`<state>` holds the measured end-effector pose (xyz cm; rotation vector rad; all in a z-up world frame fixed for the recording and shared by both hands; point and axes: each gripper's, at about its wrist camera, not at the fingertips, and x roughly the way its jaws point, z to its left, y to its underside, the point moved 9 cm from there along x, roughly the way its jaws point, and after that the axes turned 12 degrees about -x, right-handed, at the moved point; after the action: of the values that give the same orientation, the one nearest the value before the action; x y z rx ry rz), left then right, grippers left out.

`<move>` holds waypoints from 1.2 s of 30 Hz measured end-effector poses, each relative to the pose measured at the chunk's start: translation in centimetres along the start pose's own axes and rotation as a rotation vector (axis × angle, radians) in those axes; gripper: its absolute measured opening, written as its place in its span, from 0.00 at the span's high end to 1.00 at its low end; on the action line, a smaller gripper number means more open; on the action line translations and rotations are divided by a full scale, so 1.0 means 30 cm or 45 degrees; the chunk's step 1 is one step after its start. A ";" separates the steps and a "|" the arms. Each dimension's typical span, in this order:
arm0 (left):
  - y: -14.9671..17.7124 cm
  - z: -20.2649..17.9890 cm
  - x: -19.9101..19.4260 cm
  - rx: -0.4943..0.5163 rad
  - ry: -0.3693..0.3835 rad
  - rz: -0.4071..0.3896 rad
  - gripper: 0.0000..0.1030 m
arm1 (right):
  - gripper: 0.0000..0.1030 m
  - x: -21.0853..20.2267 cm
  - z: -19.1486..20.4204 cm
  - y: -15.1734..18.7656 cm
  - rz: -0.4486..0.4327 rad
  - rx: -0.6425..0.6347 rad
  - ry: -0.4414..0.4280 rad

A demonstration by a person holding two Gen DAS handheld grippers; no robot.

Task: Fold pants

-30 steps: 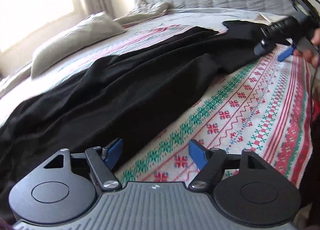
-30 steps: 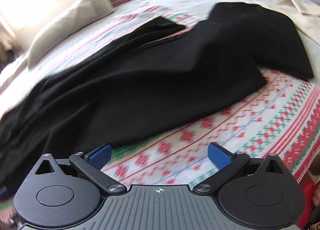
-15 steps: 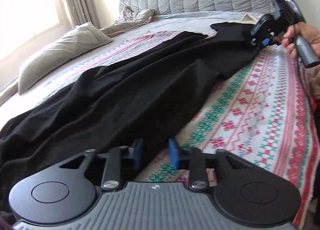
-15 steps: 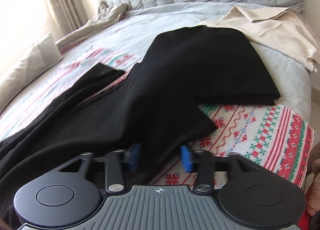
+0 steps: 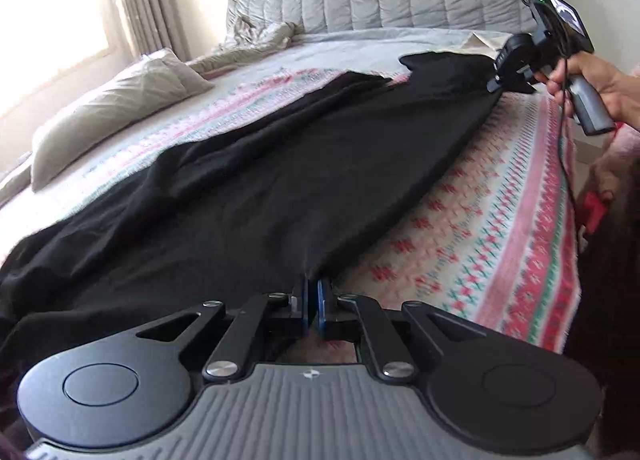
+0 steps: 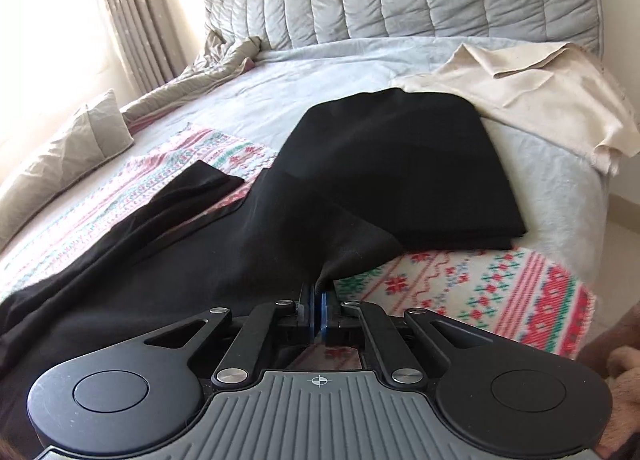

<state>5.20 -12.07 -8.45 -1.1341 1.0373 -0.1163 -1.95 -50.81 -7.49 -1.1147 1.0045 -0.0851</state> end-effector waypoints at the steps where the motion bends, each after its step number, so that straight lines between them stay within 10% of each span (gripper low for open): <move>1: 0.007 -0.004 0.000 -0.004 0.007 0.012 0.88 | 0.99 -0.002 -0.004 0.004 0.009 -0.003 0.004; 8: 0.054 -0.009 0.021 0.006 0.024 0.085 0.85 | 0.97 0.007 -0.046 0.039 0.102 0.018 0.036; 10: 0.053 -0.008 0.007 -0.012 0.048 0.077 0.81 | 0.83 0.011 -0.065 0.046 0.132 0.052 0.036; 17: 0.004 0.048 -0.047 -0.161 0.042 -0.022 0.37 | 0.45 -0.065 -0.112 -0.009 -0.002 0.058 0.060; 25: -0.011 0.280 -0.122 -0.423 -0.285 -0.097 0.00 | 0.25 -0.082 0.119 0.017 0.013 -0.122 -0.133; 36: 0.162 0.669 -0.345 -0.885 -0.710 -0.108 0.00 | 0.19 -0.182 0.641 0.186 0.121 -0.501 -0.542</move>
<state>12.07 9.74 -5.13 -1.7083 0.5243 0.5078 6.20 -31.71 -7.03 -1.3668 0.7012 0.4276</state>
